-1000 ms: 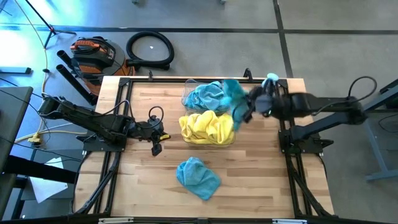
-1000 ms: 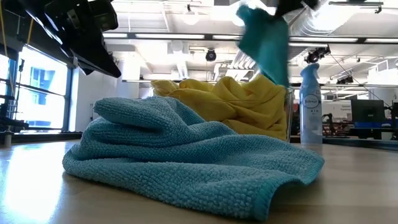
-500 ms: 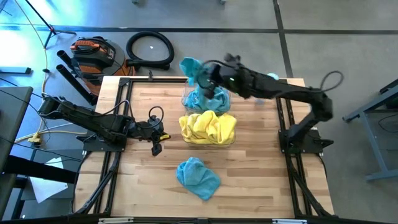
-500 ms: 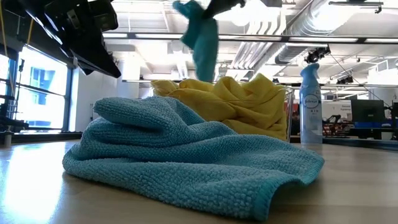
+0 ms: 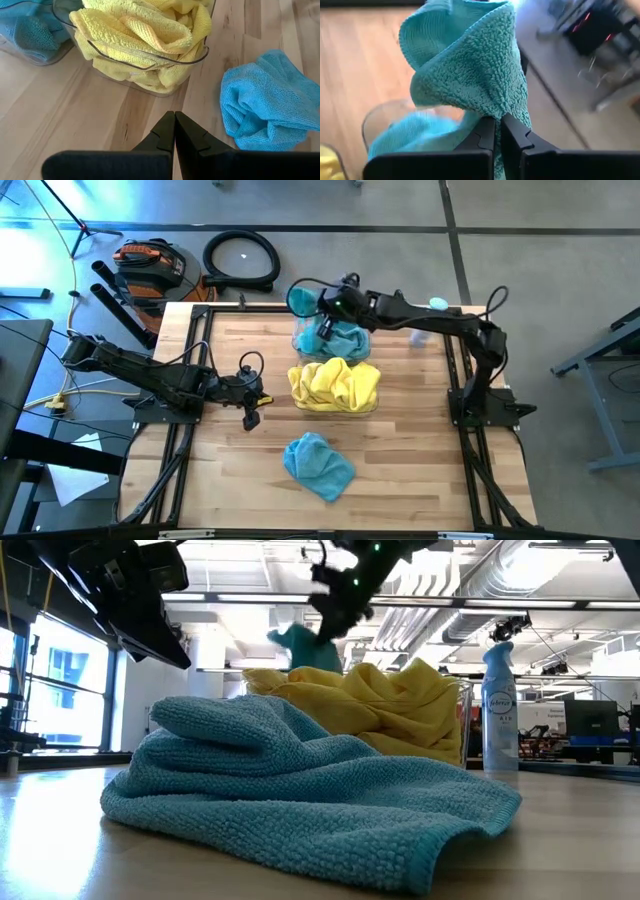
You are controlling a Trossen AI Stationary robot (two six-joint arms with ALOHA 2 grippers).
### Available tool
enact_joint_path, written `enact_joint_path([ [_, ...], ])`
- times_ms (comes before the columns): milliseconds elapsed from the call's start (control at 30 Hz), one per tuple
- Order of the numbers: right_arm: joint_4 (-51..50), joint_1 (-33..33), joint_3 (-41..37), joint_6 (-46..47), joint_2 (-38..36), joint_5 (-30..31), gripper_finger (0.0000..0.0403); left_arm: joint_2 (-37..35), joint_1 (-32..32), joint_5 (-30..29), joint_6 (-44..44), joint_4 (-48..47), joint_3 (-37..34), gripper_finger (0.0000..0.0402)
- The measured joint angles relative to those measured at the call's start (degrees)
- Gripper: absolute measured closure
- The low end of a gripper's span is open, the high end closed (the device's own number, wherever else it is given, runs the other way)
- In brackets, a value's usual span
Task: Sort microfiber towel by color & place in baskets
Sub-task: Put the blue towel into the top transparent bin
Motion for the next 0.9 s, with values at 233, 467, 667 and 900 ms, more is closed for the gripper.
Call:
enact_joint_path([
  [233,-3.25,-1.87,-0.42,4.83,6.37,-9.32,0.0403,0.0,0.0,0.0,-0.03,0.14,0.0,0.0401],
  [467,-6.66,-3.0,2.93,7.2,15.53,-16.09,0.0403,0.0,-0.01,-0.01,-0.04,0.13,0.0,0.0401],
  [667,-8.94,-3.76,5.96,8.64,20.66,-18.55,0.0403,0.0,-0.02,-0.02,-0.04,0.13,0.0,0.0401],
  [900,-12.33,-5.2,6.86,11.07,23.34,-23.17,0.0403,0.01,-0.01,-0.02,-0.02,0.11,0.0,0.0401],
])
